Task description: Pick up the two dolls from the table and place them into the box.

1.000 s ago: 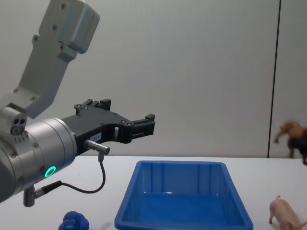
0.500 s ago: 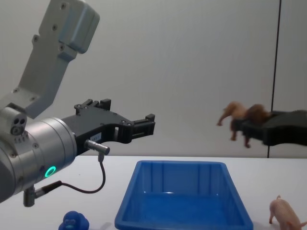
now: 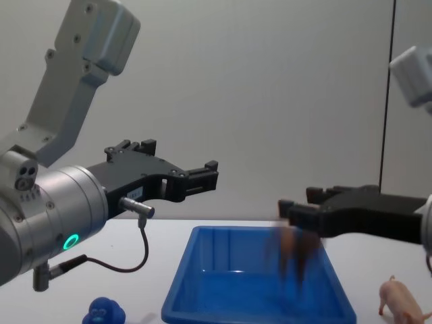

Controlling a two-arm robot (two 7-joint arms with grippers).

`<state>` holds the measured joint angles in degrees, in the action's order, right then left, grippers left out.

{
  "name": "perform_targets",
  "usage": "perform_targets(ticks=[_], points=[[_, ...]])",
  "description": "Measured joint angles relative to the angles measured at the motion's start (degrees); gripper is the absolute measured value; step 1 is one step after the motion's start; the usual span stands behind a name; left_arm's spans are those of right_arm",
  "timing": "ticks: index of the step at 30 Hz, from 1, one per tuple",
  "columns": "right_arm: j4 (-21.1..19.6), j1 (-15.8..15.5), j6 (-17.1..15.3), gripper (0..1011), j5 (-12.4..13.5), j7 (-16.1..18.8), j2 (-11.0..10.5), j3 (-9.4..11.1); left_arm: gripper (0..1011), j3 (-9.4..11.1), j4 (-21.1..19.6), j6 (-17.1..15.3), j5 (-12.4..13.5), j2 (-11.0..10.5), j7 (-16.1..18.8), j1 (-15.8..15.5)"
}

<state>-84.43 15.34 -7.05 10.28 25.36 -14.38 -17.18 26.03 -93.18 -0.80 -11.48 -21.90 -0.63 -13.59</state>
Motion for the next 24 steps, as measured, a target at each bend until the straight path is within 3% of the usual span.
perform_targets(ticks=[1, 3, 8, 15, 24], points=[[0.6, 0.2, -0.2, 559, -0.5, -0.1, 0.4, -0.4, 1002, 0.0, 0.0, 0.0, 0.0, 0.0, 0.0, 0.0], [0.8, 0.3, -0.3, 583, -0.6, -0.1, 0.5, -0.5, 1002, 0.0, 0.0, 0.0, 0.0, 0.0, 0.0, 0.0], [1.9, 0.7, -0.5, 780, -1.1, -0.5, 1.1, -1.1, 1002, 0.0, 0.0, 0.0, 0.0, 0.0, 0.0, 0.0], [2.4, 0.8, 0.2, 965, -1.1, -1.3, 1.3, -1.2, 1002, 0.0, 0.0, 0.0, 0.0, 0.0, 0.0, 0.0], [1.4, -0.1, 1.4, 1001, 0.5, -3.0, -0.5, 0.5, 1002, 0.0, 0.0, 0.0, 0.0, 0.0, 0.0, 0.0]])
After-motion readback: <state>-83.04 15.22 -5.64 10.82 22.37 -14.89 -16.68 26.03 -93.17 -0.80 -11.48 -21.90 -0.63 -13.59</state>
